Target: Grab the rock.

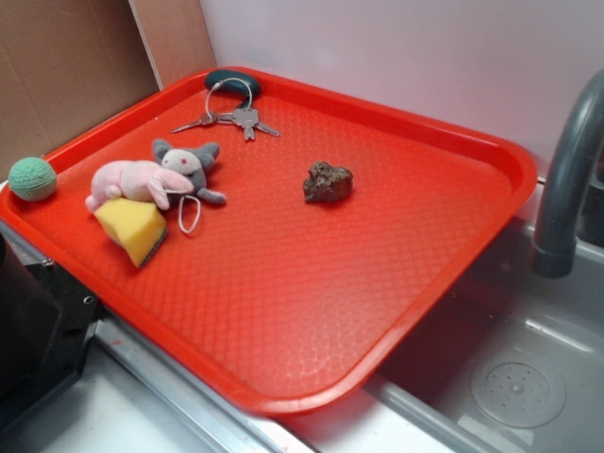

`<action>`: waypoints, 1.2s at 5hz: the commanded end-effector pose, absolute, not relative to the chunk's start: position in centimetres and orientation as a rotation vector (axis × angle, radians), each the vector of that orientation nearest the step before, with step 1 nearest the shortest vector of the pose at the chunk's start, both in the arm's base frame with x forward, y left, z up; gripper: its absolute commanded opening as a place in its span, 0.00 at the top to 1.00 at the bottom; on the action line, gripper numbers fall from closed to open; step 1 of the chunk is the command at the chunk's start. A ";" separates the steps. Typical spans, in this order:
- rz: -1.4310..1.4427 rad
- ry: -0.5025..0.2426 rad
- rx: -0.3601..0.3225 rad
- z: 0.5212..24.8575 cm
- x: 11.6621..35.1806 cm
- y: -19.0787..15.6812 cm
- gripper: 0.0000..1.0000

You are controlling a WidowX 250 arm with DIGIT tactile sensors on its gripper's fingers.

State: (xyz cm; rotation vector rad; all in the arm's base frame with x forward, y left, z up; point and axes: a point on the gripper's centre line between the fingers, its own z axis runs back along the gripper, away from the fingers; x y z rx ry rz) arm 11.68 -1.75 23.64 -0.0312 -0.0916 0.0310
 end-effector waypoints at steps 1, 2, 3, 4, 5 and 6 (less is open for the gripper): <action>0.031 -0.092 -0.031 23.6 11.7 -1.7 0.00; -0.186 -0.158 0.035 19.5 16.7 -1.9 0.00; -0.405 -0.244 0.084 16.6 20.8 -3.1 0.00; -0.499 -0.192 0.000 15.1 22.1 -4.5 0.00; -0.499 -0.192 0.000 15.1 22.1 -4.5 0.00; -0.499 -0.192 0.000 15.1 22.1 -4.5 0.00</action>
